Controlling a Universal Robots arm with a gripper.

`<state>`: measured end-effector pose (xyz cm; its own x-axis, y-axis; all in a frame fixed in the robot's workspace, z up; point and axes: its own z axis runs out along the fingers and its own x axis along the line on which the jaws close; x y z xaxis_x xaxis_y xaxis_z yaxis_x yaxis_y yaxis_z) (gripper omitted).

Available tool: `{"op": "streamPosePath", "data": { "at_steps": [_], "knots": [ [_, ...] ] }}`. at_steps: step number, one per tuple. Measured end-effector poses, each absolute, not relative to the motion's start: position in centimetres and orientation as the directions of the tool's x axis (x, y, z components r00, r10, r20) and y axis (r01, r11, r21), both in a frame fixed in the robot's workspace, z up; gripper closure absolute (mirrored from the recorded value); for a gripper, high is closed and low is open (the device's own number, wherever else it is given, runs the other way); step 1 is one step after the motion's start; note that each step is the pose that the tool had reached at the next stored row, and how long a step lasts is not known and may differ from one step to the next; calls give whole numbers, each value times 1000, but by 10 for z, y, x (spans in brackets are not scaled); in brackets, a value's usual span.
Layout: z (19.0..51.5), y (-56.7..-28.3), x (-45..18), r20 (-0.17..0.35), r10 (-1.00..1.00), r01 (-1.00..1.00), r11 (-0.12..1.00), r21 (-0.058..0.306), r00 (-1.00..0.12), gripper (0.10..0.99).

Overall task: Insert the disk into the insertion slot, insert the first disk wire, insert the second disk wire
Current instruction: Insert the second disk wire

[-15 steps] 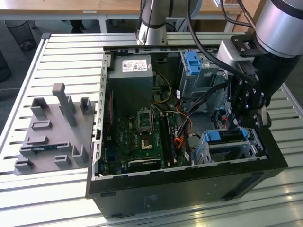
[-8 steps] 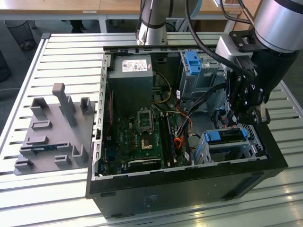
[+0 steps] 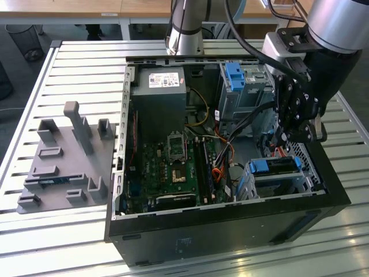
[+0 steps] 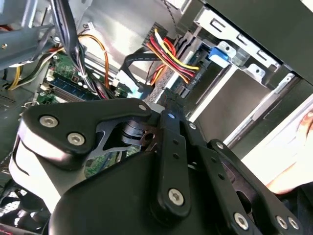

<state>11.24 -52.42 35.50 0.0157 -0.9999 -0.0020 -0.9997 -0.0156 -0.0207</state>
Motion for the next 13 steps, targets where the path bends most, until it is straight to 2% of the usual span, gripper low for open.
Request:
{"op": "streamPosePath", "data": {
  "at_steps": [13],
  "knots": [
    [358,-521,100,-56,-998,-1000,-15,-21,16,980]
  ]
}}
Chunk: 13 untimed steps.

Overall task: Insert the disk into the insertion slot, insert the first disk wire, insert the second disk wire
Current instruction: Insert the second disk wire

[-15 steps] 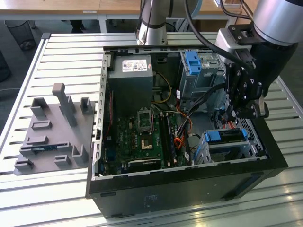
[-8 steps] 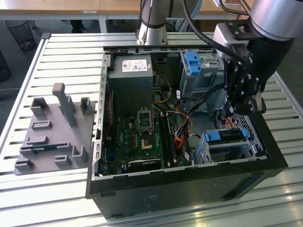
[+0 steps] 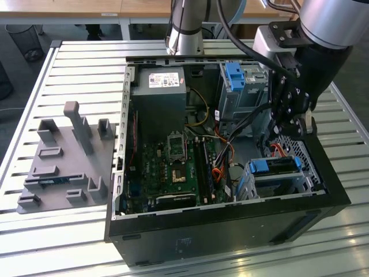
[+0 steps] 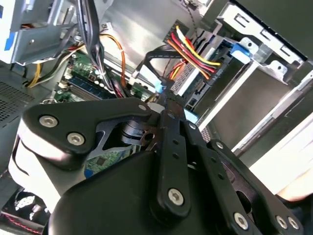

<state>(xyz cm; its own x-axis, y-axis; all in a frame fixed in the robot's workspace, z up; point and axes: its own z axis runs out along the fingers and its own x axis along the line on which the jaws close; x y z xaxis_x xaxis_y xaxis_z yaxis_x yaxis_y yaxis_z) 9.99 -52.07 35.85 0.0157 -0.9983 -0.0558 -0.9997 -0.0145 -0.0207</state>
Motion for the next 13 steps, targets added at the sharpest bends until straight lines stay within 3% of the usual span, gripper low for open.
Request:
{"op": "streamPosePath", "data": {
  "at_steps": [13],
  "knots": [
    [356,-512,98,-62,-998,-1000,-14,-21,16,980]
  ]
}}
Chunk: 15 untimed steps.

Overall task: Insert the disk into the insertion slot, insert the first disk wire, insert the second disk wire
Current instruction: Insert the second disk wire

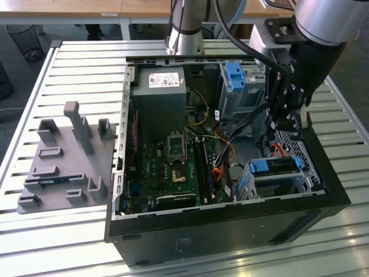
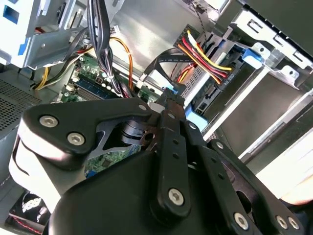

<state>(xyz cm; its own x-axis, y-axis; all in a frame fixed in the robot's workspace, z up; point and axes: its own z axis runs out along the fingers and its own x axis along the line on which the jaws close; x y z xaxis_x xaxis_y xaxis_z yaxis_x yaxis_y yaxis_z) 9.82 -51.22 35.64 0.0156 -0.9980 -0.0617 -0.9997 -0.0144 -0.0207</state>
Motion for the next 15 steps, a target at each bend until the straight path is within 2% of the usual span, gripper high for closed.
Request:
{"op": "streamPosePath", "data": {
  "at_steps": [6,13,15],
  "knots": [
    [348,-512,98,-55,-998,-1000,-14,-21,15,980],
    [355,-511,98,-53,-998,-1000,-14,-21,15,980],
    [355,-509,98,-37,-999,-1000,-14,-20,15,980]
  ]
}}
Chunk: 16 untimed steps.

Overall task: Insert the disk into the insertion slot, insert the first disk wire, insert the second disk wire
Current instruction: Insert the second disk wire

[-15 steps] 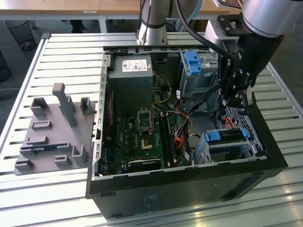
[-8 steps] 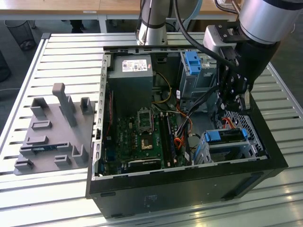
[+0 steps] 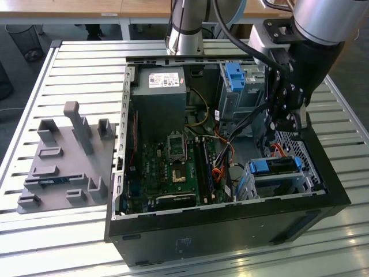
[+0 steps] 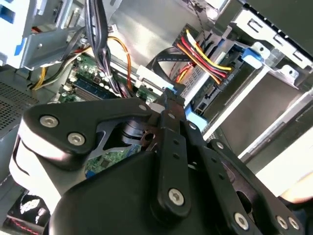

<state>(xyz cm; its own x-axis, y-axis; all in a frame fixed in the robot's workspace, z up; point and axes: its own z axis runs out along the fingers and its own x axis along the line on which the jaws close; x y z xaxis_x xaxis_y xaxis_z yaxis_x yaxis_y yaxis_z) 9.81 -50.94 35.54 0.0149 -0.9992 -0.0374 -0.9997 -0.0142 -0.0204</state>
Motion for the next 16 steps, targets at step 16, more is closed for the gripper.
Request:
{"op": "streamPosePath", "data": {
  "at_steps": [16],
  "knots": [
    [353,-491,98,80,-997,-1000,-13,-19,12,851]
  ]
}}
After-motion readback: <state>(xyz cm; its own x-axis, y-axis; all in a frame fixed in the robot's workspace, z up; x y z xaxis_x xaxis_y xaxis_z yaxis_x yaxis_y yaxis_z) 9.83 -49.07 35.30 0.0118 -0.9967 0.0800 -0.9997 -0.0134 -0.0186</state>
